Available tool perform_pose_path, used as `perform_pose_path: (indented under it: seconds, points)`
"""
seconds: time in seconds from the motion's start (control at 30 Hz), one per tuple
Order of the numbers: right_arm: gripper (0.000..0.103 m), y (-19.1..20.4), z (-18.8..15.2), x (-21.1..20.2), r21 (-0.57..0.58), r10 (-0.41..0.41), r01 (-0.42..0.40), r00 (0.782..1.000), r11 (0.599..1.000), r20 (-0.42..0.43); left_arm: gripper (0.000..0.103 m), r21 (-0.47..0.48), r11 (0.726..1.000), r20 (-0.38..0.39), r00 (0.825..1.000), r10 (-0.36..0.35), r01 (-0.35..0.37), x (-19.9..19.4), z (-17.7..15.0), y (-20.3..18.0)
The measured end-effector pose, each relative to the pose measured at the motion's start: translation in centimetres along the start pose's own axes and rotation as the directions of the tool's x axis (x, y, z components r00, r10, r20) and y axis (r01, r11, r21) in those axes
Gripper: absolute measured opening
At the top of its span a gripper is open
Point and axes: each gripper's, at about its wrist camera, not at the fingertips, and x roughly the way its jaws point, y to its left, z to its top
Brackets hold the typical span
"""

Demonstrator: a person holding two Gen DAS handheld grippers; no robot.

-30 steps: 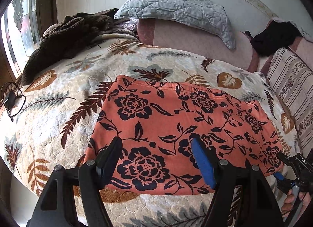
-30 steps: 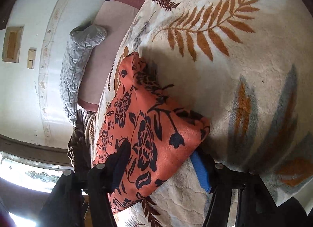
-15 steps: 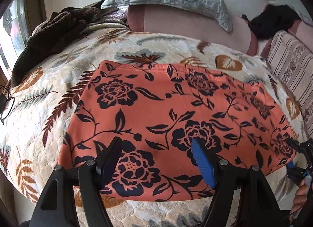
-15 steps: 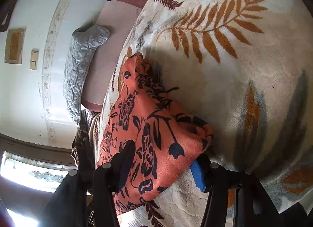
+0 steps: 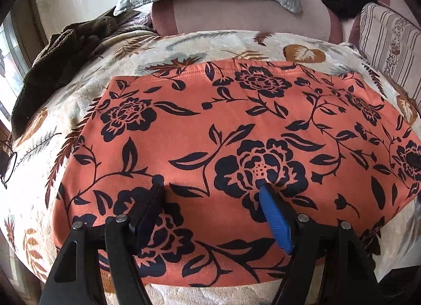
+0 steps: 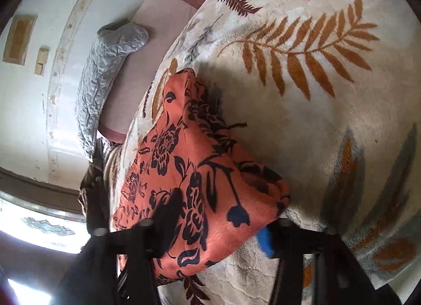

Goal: Fold small clothes

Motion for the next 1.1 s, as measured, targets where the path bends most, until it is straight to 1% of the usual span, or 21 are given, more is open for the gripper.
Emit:
perform_pose_path:
  seconds: [0.03,0.1,0.2,0.27,0.3,0.37,0.47,0.53,0.57,0.63,0.67,0.7,0.73,0.77,0.8,0.87,0.93,0.97,1.0,1.07,1.1]
  points:
    - [0.020,0.5,0.1,0.1,-0.019,-0.027,0.026,1.000,0.999,-0.007,0.076,-0.017,1.000,-0.005,1.000,-0.011,0.011,0.0,0.1,0.2]
    - [0.017,2.2,0.1,-0.3,-0.079,-0.081,0.082,0.997,0.994,0.014,0.076,-0.034,0.999,-0.011,1.000,-0.028,0.028,0.0,0.2,0.5]
    - [0.016,6.9,-0.4,-1.6,-0.222,-0.136,0.152,0.987,0.963,0.084,0.076,-0.024,0.999,-0.003,0.999,-0.042,0.042,-0.1,0.1,0.6]
    - [0.016,10.9,-1.4,-2.3,-0.332,-0.139,0.176,0.981,0.927,0.133,0.076,-0.038,0.996,-0.007,0.997,-0.075,0.075,-0.3,0.2,1.2]
    - [0.016,13.0,-2.2,-2.5,-0.391,-0.134,0.187,0.978,0.901,0.160,0.076,-0.050,0.994,-0.011,0.995,-0.096,0.095,-0.4,0.3,1.6]
    - [0.016,16.9,-4.2,-2.3,-0.490,-0.103,0.181,0.978,0.853,0.182,0.076,-0.084,0.988,-0.015,0.991,-0.130,0.129,-0.8,0.3,2.7]
    - [0.016,20.8,-8.1,-0.3,-0.595,-0.070,0.150,0.985,0.790,0.155,0.076,-0.166,0.972,-0.007,0.986,-0.168,0.165,-1.7,0.3,5.1]
    - [0.016,21.7,-10.6,2.6,-0.642,-0.087,0.133,0.991,0.755,0.103,0.076,-0.241,0.952,0.014,0.982,-0.190,0.188,-2.5,0.2,7.5]
    - [0.016,21.4,-11.7,4.4,-0.660,-0.114,0.125,0.992,0.741,0.060,0.076,-0.291,0.935,0.029,0.979,-0.202,0.202,-2.9,0.1,8.9]
    - [0.016,20.3,-13.4,8.2,-0.681,-0.185,0.127,0.983,0.721,-0.014,0.076,-0.403,0.883,0.050,0.969,-0.240,0.240,-3.2,-0.2,12.0]
    - [0.016,19.5,-13.9,9.5,-0.673,-0.211,0.125,0.976,0.729,-0.047,0.076,-0.447,0.856,0.052,0.963,-0.265,0.260,-3.1,-0.3,13.2]
    - [0.016,18.8,-14.2,10.2,-0.660,-0.215,0.117,0.974,0.742,-0.068,0.075,-0.476,0.834,0.056,0.955,-0.290,0.281,-3.0,-0.3,14.2]
    - [0.016,18.8,-14.3,10.0,-0.660,-0.203,0.116,0.977,0.743,-0.058,0.073,-0.487,0.818,0.062,0.947,-0.317,0.305,-2.9,-0.2,14.8]
    - [0.016,19.0,-14.4,9.5,-0.667,-0.196,0.117,0.979,0.736,-0.045,0.073,-0.489,0.804,0.068,0.934,-0.351,0.338,-2.8,0.2,14.9]
    - [0.016,19.3,-14.3,9.0,-0.673,-0.184,0.109,0.982,0.732,-0.041,0.073,-0.486,0.786,0.078,0.914,-0.397,0.383,-2.7,0.7,14.8]
    - [0.015,19.6,-14.0,8.0,-0.689,-0.161,0.096,0.986,0.719,-0.031,0.073,-0.475,0.755,0.099,0.880,-0.465,0.452,-2.5,2.2,13.8]
    - [0.015,19.5,-13.8,7.1,-0.696,-0.137,0.086,0.990,0.713,-0.018,0.073,-0.448,0.743,0.070,0.848,-0.525,0.497,-1.8,4.2,11.7]
    - [0.015,19.5,-13.8,6.9,-0.692,-0.124,0.078,0.992,0.718,-0.016,0.074,-0.435,0.733,0.049,0.827,-0.560,0.522,-1.1,5.1,10.4]
    - [0.015,19.4,-13.7,6.7,-0.689,-0.112,0.073,0.994,0.721,-0.012,0.074,-0.427,0.728,0.023,0.811,-0.585,0.537,-0.5,6.0,9.0]
    - [0.015,19.0,-13.6,6.1,-0.696,-0.092,0.062,0.996,0.715,-0.006,0.074,-0.394,0.753,-0.033,0.810,-0.585,0.528,0.8,7.5,6.1]
    - [0.015,18.9,-13.6,5.9,-0.702,-0.085,0.056,0.996,0.710,-0.006,0.074,-0.371,0.758,-0.055,0.802,-0.594,0.536,1.4,8.3,4.6]
